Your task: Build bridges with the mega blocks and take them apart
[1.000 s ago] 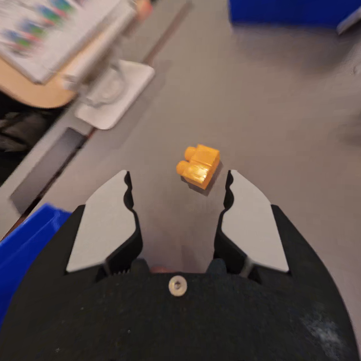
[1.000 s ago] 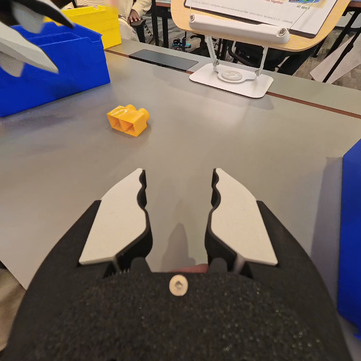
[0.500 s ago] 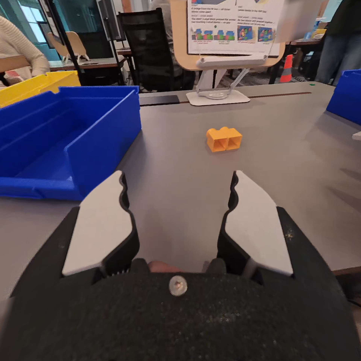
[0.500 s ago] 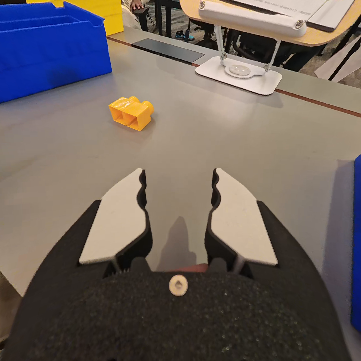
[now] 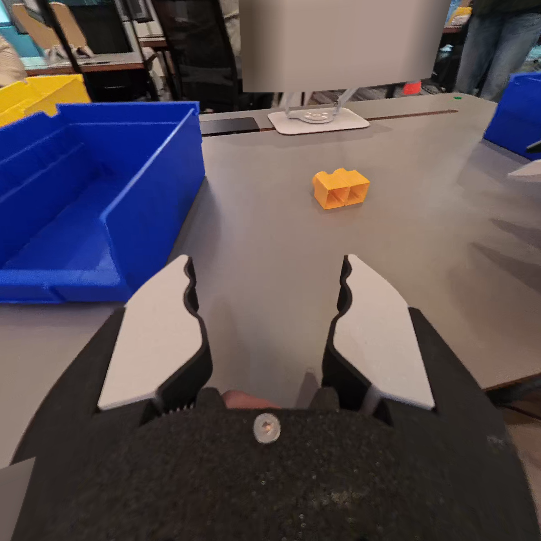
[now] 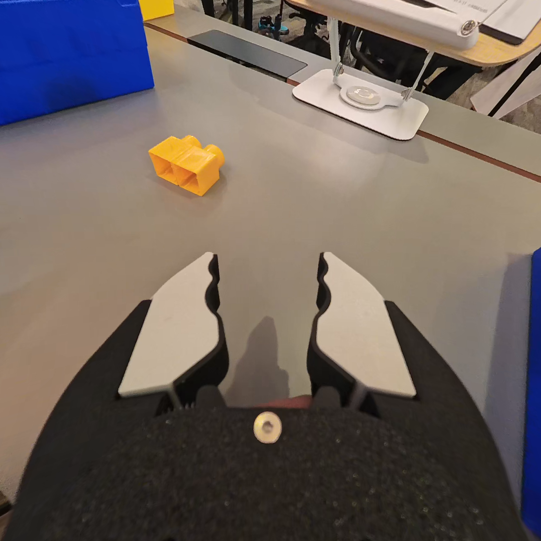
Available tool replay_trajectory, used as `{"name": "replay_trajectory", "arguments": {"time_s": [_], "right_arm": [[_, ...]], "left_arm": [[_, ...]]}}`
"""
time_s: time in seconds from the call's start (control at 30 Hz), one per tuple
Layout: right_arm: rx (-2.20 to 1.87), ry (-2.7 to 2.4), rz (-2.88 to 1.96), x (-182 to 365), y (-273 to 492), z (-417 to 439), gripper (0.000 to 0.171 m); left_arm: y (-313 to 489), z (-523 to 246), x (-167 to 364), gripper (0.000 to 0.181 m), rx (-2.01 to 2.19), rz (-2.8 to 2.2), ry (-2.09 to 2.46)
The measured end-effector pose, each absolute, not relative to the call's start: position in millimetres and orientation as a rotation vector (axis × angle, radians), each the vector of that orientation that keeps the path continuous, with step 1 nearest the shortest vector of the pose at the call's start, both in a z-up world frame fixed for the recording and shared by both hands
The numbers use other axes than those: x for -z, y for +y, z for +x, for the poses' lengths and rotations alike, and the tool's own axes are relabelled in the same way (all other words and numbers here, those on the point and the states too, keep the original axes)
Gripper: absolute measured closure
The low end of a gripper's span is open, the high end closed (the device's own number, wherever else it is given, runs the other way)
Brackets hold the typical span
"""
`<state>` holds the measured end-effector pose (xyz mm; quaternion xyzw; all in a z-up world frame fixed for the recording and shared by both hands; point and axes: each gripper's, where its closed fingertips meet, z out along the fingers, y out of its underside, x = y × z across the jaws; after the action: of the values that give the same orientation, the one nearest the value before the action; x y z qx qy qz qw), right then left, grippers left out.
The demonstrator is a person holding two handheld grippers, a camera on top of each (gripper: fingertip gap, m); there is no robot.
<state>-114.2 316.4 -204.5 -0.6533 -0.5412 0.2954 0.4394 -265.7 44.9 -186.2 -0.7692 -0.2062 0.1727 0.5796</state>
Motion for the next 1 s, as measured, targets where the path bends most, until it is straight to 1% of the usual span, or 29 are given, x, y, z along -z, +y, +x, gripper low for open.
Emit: {"name": "replay_trajectory", "arguments": {"time_s": [0.1,0.2,0.27,0.37,0.47,0.53,0.57,0.73,0.8,0.87,0.9,1.0], "right_arm": [[-0.728,-1.343,-1.643,208.8,321.3,-116.8,0.107],[-0.708,-1.36,-1.659,214.3,326.0,-118.1,0.107],[-0.699,-1.363,-1.664,214.9,329.2,-118.0,0.107],[-0.691,-1.355,-1.672,213.8,333.7,-117.7,0.107],[-0.695,-1.342,-1.68,213.2,336.0,-118.6,0.107],[-0.694,-1.34,-1.682,214.0,336.4,-119.5,0.107],[-0.694,-1.338,-1.684,214.4,336.6,-119.8,0.107],[-0.698,-1.336,-1.694,216.6,338.1,-118.7,0.107],[-0.695,-1.334,-1.698,217.1,340.6,-116.2,0.107],[-0.694,-1.33,-1.701,216.9,343.6,-113.4,0.107],[-0.694,-1.327,-1.701,216.3,345.0,-112.0,0.107],[-0.694,-1.322,-1.7,214.9,348.0,-109.5,0.107]], "left_arm": [[40.2,-293.2,163.9,0.087,-0.438,-1.859,-0.357],[32.3,-341.4,136.1,0.09,-0.504,-1.941,-0.245],[32.1,-374.0,126.3,0.088,-0.473,-2.039,-0.177],[39.9,-421.7,120.7,0.09,-0.426,-2.193,-0.092],[54.8,-468.6,134.6,0.092,-0.312,-2.357,-0.138],[64.1,-488.6,157.6,0.095,-0.231,-2.498,-0.212],[69.9,-495.0,170.0,0.093,-0.212,-2.556,-0.228],[94.6,-496.2,223.9,0.094,-0.075,-2.75,-0.314],[102.7,-492.7,235.2,0.094,-0.048,-2.78,-0.318],[107.1,-489.2,243.2,0.102,-0.028,-2.807,-0.326],[107.0,-491.5,246.9,0.1,-0.049,-2.825,-0.329],[107.0,-490.1,254.7,0.103,0.008,-2.847,-0.366]]}}
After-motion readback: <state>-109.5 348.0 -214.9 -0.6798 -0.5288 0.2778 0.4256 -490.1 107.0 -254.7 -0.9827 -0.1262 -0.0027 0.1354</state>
